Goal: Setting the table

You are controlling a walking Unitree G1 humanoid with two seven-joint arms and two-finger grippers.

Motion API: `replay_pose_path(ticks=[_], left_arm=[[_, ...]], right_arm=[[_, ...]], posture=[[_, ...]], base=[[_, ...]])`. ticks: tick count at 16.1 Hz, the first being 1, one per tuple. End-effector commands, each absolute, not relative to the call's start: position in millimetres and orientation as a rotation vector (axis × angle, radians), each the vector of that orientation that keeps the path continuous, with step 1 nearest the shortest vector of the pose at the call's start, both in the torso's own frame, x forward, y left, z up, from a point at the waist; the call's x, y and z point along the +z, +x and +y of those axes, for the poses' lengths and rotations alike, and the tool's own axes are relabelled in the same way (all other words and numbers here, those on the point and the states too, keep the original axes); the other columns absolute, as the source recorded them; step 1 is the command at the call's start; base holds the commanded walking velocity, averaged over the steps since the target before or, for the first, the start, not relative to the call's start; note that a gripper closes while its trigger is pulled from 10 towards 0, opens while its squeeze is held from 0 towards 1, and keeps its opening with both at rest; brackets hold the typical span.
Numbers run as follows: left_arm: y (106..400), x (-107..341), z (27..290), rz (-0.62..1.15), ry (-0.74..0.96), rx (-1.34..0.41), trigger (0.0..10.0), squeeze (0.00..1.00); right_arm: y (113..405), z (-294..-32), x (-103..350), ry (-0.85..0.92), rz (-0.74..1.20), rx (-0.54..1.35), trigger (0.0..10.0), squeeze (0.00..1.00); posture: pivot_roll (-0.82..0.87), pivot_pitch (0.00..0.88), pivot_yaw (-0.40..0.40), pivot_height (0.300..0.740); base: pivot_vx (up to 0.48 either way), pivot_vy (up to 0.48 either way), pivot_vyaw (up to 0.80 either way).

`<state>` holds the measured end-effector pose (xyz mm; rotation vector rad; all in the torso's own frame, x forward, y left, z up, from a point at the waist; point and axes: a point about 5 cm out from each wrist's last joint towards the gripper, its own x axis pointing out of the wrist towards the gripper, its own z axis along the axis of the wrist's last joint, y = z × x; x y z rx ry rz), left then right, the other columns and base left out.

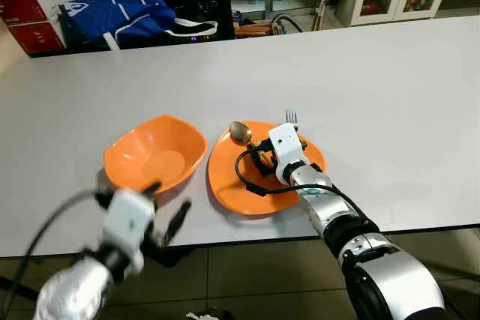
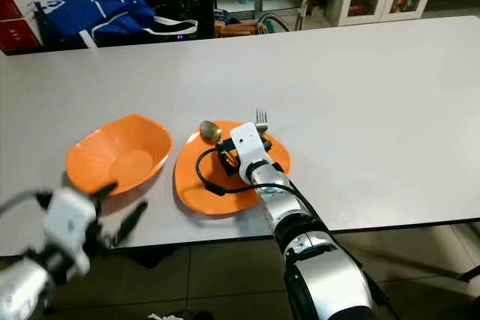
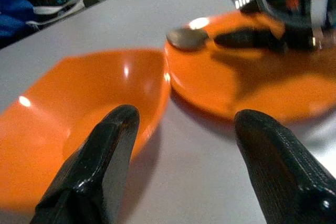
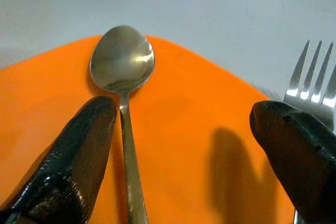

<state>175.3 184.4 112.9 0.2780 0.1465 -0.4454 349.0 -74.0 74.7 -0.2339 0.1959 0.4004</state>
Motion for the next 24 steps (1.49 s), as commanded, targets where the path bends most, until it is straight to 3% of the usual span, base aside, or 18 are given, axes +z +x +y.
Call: replay_pose_path(ticks=[1,9,16,17,24], left_arm=[[171,106,187,0.150,0.308,-0.446,10.0,0.00],[154,86,218,0.131,0.315,-0.363,10.0,0.00],[149,87,217,0.083,0.283,-0.367,10.0,0.00],[152,86,218,0.073,0.272,-0.364,10.0,0.00],[150,79,224,0.053,0.295,-0.324,10.0,0.00]], right_arm=[[354,-72,84,-0.227,0.155,0.386,10.0,1.00],[355,-71,86,-0.209,0.130,0.374,10.0,1.00],[352,-68,83,-0.200,0.123,0.389,10.0,1.00],[352,-67,84,-0.197,0.114,0.389,10.0,0.00],[357,-79,97,-0.117,0.049,0.365,10.0,0.00]], posture=[[-0.02,0.000,0.148,0.740],[-0.02,0.000,0.158,0.740],[-0.02,0.000,0.161,0.740],[-0.02,0.000,0.161,0.740],[-0.03,0.000,0.157,0.740]], base=[[0.000,0.000,0.00],[0.000,0.000,0.00],[0.000,0.000,0.00],[0.000,0.000,0.00],[0.000,0.000,0.00]])
